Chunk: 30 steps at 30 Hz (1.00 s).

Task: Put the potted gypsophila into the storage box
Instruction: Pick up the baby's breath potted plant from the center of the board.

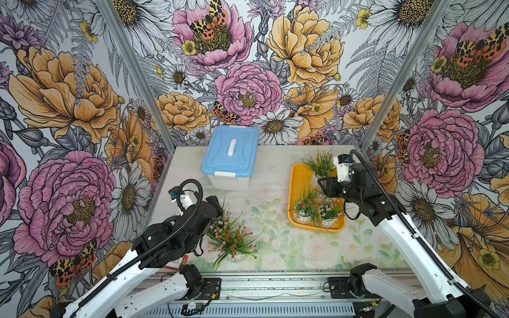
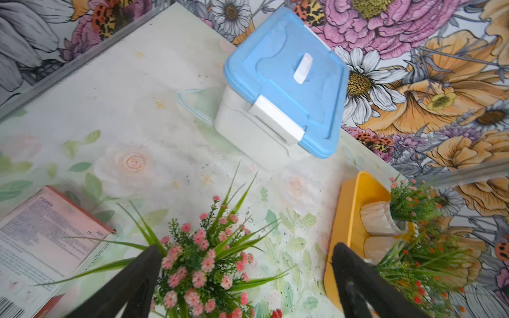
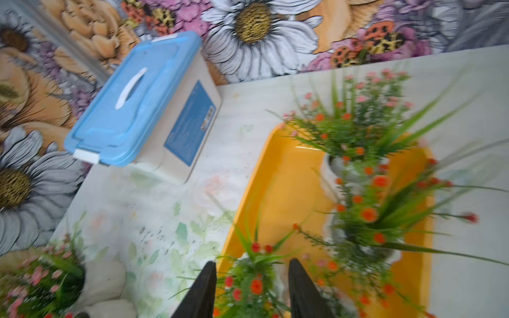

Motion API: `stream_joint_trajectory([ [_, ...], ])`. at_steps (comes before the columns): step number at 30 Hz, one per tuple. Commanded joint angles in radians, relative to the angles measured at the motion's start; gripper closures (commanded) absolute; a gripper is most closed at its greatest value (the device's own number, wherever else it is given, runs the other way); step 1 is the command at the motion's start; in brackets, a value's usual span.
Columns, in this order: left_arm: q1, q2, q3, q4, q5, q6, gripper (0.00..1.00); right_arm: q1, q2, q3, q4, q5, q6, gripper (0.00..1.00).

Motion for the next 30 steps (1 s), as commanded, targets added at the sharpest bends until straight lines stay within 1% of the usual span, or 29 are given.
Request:
stream_joint_trajectory([
  [1,0.073,-0.014,-0.007,-0.021,0.028,0.002,0.02,0.140,0.058,0.038,0.014,0.048,0.019,0.57],
  [3,0.120,-0.007,-0.005,-0.021,0.074,0.034,0.01,0.235,0.116,0.052,0.025,0.044,0.015,0.56],
  [5,0.142,-0.003,-0.004,-0.018,0.106,0.048,0.01,0.311,0.166,0.066,0.040,0.031,0.016,0.56],
  [8,0.141,-0.007,-0.002,-0.016,0.120,0.044,0.01,0.408,0.230,0.069,0.065,0.013,0.010,0.57],
  [10,0.139,-0.012,0.002,-0.015,0.122,0.043,0.01,0.441,0.268,0.070,0.071,-0.013,0.001,0.57],
  [11,0.135,-0.013,0.008,-0.015,0.122,0.051,0.01,0.487,0.288,0.072,0.069,-0.027,-0.006,0.58],
  [14,0.132,-0.012,0.028,-0.016,0.119,0.087,0.01,0.555,0.350,0.076,0.073,-0.043,-0.024,0.59],
  [16,0.132,-0.009,0.037,-0.015,0.114,0.115,0.01,0.581,0.399,0.087,0.076,-0.041,-0.022,0.60],
  [21,0.132,-0.012,0.031,0.044,0.153,0.243,0.01,0.617,0.539,0.157,0.079,-0.025,-0.033,0.60],
  [24,0.132,-0.031,0.023,0.064,0.189,0.284,0.01,0.646,0.619,0.214,0.078,-0.055,-0.015,0.58],
  [28,0.134,-0.100,-0.006,0.081,0.243,0.375,0.01,0.687,0.707,0.279,0.080,-0.020,0.015,0.58],
  [30,0.138,-0.155,-0.039,0.125,0.312,0.444,0.01,0.704,0.742,0.311,0.081,-0.004,0.037,0.57],
])
